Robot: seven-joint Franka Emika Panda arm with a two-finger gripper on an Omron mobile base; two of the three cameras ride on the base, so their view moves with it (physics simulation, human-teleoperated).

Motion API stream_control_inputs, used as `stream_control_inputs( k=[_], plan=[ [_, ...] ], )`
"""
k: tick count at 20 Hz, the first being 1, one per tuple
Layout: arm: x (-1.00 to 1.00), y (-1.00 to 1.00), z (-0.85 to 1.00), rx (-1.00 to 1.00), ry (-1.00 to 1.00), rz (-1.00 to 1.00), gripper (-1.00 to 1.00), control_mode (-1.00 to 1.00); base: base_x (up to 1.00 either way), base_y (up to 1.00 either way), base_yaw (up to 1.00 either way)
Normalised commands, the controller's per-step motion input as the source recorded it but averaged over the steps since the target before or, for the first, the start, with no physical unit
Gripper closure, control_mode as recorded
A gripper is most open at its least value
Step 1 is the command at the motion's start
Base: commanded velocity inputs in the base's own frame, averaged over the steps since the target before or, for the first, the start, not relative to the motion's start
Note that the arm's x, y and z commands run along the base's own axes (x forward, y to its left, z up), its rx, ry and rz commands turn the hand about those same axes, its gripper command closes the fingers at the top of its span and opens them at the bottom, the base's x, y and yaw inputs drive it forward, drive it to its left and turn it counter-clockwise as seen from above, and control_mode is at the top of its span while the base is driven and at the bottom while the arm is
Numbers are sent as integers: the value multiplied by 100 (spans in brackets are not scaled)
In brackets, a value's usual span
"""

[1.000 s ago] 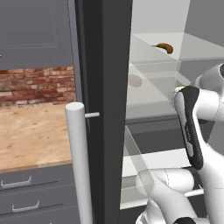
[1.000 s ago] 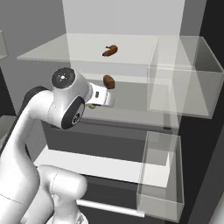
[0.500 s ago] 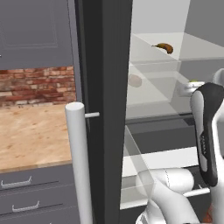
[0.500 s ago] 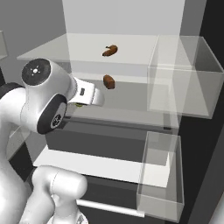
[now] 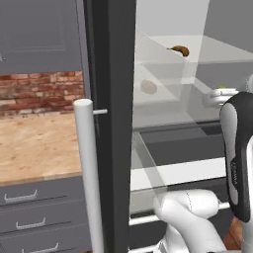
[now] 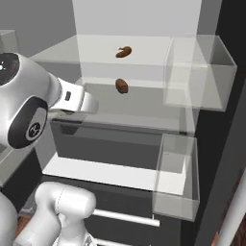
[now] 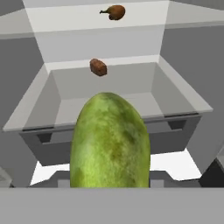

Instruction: Pick up the mango and banana from the fridge and place one fruit on each plate on the dining counter.

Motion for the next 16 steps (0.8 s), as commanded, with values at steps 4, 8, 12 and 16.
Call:
stream_control_inputs(
  k=[4,8,12,16],
  plan=[
    [0,0,0,0,0,0,100,100,-100,20,0],
    [0,0,0,0,0,0,100,100,-100,28,0],
    [0,0,0,0,0,0,100,100,-100,37,3],
    [0,0,0,0,0,0,100,100,-95,77,46]
  ],
)
